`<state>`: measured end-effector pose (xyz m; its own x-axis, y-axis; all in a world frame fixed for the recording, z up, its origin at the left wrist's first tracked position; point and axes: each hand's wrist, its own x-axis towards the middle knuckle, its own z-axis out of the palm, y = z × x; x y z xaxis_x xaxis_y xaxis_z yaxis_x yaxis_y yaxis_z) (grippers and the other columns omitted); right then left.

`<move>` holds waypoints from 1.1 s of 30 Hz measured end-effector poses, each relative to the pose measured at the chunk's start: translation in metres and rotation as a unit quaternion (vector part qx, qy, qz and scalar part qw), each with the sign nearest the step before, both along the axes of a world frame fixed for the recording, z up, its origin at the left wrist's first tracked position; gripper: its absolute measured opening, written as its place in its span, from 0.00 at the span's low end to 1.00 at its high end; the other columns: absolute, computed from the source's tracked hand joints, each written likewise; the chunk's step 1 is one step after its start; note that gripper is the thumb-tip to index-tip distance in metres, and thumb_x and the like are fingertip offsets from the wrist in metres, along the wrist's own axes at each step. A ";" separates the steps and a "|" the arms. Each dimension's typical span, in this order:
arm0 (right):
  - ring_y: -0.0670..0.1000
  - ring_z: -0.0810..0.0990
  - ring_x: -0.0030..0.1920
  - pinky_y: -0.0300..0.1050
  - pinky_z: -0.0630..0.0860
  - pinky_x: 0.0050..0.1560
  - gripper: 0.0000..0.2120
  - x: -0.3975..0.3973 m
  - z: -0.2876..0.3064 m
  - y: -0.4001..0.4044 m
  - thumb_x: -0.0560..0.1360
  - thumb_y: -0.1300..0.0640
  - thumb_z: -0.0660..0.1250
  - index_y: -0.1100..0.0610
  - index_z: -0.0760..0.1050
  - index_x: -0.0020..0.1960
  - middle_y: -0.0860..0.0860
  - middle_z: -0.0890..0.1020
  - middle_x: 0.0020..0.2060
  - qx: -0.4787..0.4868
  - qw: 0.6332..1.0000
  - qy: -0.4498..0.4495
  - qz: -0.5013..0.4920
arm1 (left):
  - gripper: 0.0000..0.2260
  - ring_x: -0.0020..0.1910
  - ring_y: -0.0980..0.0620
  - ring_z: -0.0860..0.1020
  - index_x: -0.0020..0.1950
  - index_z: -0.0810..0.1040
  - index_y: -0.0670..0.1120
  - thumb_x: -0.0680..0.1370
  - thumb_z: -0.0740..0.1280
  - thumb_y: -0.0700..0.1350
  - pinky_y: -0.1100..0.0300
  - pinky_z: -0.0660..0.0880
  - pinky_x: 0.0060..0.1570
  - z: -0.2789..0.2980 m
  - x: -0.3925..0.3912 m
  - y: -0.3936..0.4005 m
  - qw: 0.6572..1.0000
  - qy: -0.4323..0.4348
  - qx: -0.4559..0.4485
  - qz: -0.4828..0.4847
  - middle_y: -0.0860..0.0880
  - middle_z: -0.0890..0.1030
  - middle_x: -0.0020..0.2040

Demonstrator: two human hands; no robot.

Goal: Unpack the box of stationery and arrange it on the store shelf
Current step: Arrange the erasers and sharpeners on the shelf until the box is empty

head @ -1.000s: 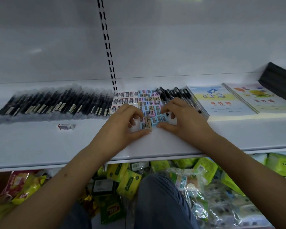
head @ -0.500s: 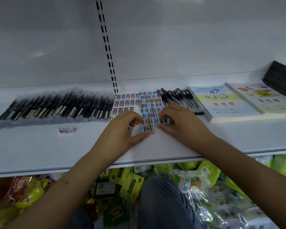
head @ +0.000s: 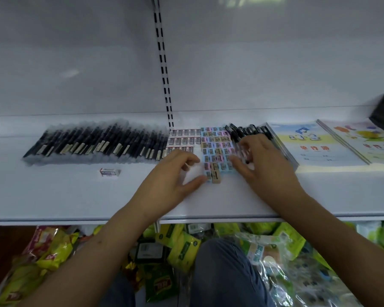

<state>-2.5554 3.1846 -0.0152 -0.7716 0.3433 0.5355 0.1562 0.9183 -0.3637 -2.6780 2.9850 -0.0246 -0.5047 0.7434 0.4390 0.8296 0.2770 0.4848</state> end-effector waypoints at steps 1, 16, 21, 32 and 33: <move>0.47 0.72 0.43 0.42 0.66 0.40 0.13 -0.002 0.008 -0.007 0.79 0.48 0.65 0.56 0.72 0.58 0.46 0.69 0.48 -0.003 0.999 0.039 -0.009 | 0.11 0.50 0.61 0.73 0.55 0.76 0.54 0.76 0.69 0.56 0.73 0.68 0.48 0.003 -0.004 -0.013 0.999 0.008 0.022 0.041 0.59 0.73 0.50; 0.44 0.76 0.41 0.29 0.70 0.44 0.10 -0.105 -0.005 -0.127 0.75 0.59 0.69 0.57 0.79 0.56 0.51 0.80 0.48 -0.081 0.965 0.014 0.250 | 0.01 0.37 0.60 0.79 0.45 0.82 0.50 0.76 0.73 0.44 0.67 0.73 0.37 0.007 -0.052 -0.100 0.960 -0.194 0.071 0.187 0.53 0.83 0.38; 0.41 0.81 0.40 0.31 0.75 0.45 0.09 -0.086 0.009 -0.109 0.71 0.59 0.74 0.49 0.82 0.50 0.43 0.83 0.42 -0.202 0.962 -0.011 0.184 | 0.05 0.40 0.55 0.81 0.51 0.83 0.41 0.76 0.69 0.35 0.65 0.78 0.43 0.020 -0.047 -0.074 0.907 -0.375 0.183 0.055 0.43 0.85 0.43; 0.47 0.77 0.37 0.37 0.76 0.47 0.07 -0.066 0.026 -0.029 0.71 0.61 0.74 0.56 0.84 0.49 0.52 0.82 0.42 -0.007 0.998 0.046 0.032 | 0.17 0.60 0.55 0.72 0.65 0.78 0.51 0.77 0.70 0.53 0.63 0.66 0.60 0.007 -0.076 -0.002 0.993 0.105 -0.050 0.024 0.54 0.77 0.61; 0.48 0.78 0.39 0.38 0.74 0.48 0.07 -0.068 0.026 -0.028 0.72 0.63 0.73 0.57 0.84 0.49 0.53 0.82 0.43 0.010 0.998 0.043 0.043 | 0.17 0.59 0.54 0.73 0.65 0.79 0.51 0.77 0.70 0.53 0.60 0.69 0.61 0.003 -0.077 0.003 0.992 0.116 -0.050 0.014 0.53 0.78 0.60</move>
